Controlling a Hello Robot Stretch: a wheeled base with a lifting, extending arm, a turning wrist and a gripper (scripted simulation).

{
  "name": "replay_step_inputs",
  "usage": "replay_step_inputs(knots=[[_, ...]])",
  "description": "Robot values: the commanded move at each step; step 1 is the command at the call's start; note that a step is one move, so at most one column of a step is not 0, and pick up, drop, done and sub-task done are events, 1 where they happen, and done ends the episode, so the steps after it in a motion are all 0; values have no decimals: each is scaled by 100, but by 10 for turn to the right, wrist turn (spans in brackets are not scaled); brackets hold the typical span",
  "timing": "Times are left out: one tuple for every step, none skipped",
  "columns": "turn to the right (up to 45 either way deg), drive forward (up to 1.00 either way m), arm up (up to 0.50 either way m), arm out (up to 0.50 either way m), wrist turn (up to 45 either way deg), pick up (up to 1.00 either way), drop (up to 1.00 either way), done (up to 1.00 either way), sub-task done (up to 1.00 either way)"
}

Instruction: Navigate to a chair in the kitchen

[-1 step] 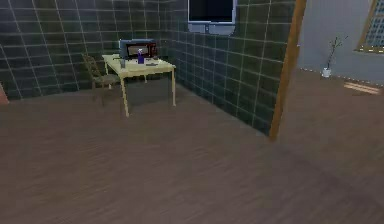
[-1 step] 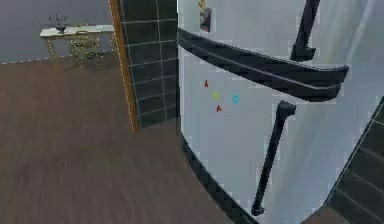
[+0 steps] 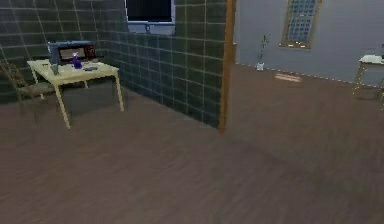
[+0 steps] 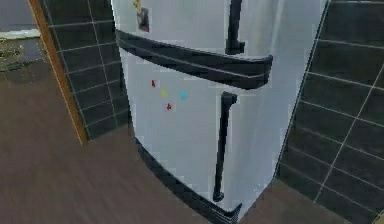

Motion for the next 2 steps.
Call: replay_step_inputs(knots=[[0, 25, 0, 0, 0, 0, 0, 0, 0], [-450, 0, 0, 0, 0, 0, 0, 0, 0]])
